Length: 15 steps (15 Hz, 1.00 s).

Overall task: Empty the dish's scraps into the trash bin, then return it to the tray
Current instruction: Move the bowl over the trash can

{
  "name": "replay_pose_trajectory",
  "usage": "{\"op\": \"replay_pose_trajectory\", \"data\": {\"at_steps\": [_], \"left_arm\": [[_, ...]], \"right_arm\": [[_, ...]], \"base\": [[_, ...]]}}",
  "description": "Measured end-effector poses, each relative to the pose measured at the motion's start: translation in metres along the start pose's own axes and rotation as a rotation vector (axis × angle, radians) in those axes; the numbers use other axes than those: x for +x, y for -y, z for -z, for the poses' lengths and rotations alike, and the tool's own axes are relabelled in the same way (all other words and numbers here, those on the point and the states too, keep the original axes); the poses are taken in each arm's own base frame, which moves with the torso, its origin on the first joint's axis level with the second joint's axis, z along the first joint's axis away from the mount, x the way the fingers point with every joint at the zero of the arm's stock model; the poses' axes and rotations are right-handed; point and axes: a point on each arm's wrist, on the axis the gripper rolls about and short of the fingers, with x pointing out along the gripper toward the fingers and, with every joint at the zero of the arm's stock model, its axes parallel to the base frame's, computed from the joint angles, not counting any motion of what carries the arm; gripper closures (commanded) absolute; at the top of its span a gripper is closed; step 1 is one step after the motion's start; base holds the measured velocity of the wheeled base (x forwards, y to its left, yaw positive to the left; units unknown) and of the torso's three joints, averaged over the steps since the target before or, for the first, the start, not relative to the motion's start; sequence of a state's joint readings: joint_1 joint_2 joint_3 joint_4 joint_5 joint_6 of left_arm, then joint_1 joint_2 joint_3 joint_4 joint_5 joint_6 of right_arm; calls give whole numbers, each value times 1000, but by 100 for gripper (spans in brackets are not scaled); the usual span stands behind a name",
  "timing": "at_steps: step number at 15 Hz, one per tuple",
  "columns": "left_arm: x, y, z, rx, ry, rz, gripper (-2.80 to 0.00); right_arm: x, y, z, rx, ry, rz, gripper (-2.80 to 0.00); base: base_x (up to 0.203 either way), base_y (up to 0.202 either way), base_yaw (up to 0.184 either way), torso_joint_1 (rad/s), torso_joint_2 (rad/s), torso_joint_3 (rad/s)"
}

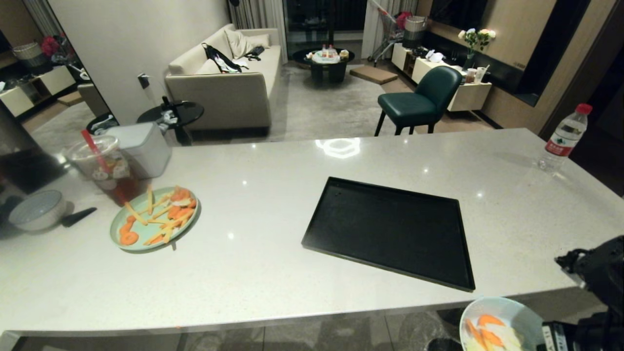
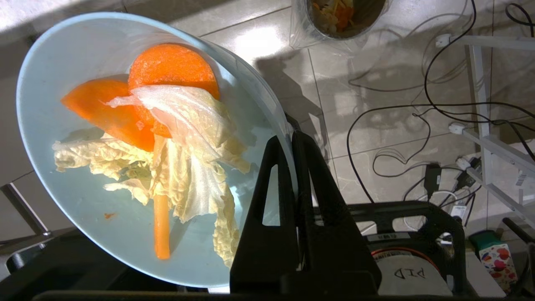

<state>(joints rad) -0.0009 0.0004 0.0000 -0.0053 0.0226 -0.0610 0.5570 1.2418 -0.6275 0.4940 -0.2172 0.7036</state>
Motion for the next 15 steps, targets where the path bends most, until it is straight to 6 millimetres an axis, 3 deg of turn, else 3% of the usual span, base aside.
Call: {"op": "replay_pose_trajectory", "data": {"at_steps": [8,15], "left_arm": [[0,0,0,0,0,0,0],[0,0,0,0,0,0,0]], "right_arm": [[-5,19,9,64,23,23,0],[-1,42,32,110,16,60,0]], "base": [[0,0,0,0,0,0],[0,0,0,0,0,0]]}}
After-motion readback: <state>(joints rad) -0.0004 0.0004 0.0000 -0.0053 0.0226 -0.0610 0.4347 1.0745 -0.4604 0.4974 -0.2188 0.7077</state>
